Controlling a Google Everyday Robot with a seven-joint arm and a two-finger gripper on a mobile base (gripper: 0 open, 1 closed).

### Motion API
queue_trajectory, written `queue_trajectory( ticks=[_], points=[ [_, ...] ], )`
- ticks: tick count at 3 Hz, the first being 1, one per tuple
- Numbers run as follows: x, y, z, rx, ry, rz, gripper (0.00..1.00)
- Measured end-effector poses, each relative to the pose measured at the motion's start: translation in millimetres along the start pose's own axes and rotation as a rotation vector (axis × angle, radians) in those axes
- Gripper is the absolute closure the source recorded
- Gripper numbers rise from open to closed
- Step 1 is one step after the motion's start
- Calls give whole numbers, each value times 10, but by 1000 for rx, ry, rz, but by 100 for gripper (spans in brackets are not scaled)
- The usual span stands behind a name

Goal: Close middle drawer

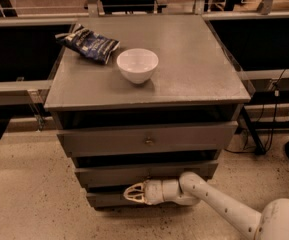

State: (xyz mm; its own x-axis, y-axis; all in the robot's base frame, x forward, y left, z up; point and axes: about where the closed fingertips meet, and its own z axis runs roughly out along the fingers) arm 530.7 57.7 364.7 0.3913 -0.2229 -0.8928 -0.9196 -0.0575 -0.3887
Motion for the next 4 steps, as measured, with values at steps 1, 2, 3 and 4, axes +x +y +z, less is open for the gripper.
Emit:
queue_trajectory(
  ticks=[1,2,3,4],
  points=[
    [44,-146,-22,9,12,-8,100],
    [60,-138,-59,8,18,-12,100],
    [-43,113,-163,-5,23,-17,100],
    [-223,575,-339,-46,0,-1,100]
  ],
)
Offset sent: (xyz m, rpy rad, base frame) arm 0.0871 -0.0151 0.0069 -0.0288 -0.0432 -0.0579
